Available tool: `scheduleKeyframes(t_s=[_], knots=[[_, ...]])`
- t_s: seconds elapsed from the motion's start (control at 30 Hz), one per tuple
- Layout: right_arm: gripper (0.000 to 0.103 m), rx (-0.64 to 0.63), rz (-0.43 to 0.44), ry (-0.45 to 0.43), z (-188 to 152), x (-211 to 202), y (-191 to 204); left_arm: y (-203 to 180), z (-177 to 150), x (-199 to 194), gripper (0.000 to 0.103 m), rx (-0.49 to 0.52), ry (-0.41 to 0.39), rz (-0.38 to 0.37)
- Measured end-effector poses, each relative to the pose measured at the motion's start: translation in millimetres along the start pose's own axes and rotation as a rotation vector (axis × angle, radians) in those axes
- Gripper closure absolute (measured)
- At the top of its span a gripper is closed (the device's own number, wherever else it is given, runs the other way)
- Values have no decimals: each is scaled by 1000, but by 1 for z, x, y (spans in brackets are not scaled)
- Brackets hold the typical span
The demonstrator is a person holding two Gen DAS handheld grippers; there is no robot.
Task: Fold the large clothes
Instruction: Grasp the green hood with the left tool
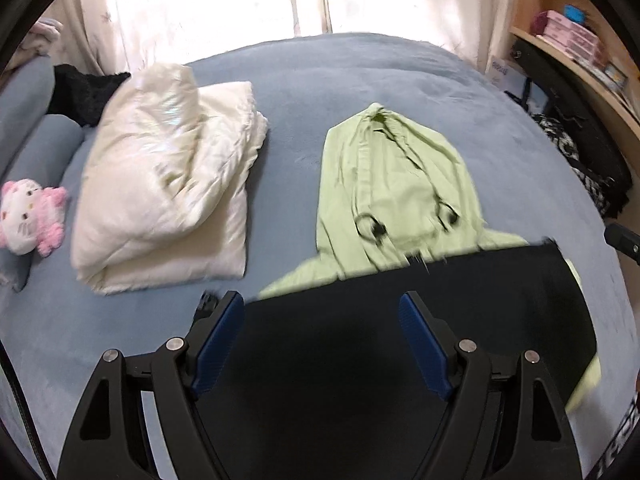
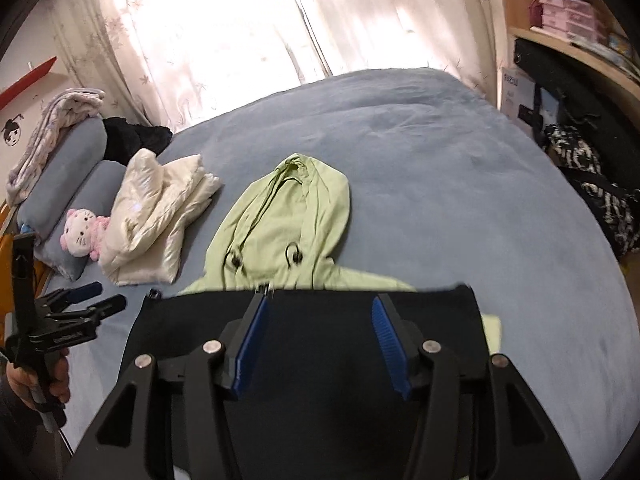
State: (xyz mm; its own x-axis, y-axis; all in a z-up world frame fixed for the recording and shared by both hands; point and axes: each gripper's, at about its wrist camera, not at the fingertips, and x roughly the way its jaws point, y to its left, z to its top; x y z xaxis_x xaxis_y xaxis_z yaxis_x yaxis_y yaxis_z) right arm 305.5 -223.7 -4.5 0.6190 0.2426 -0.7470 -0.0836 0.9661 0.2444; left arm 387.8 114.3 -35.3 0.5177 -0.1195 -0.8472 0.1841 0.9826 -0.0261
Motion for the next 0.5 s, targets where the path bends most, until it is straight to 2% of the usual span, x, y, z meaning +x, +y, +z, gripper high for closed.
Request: scheduleKeyframes(t_s=[0.17,0.27,0.5], knots=[[49,20,-2,76,42,80,-7,2,49,74,25,13,34,27],[49,60,4,108,62,122,-18,5,74,113,25,5,53,19],[49,146,16,147,99,208,-41,5,104,182,25,12,92,21]])
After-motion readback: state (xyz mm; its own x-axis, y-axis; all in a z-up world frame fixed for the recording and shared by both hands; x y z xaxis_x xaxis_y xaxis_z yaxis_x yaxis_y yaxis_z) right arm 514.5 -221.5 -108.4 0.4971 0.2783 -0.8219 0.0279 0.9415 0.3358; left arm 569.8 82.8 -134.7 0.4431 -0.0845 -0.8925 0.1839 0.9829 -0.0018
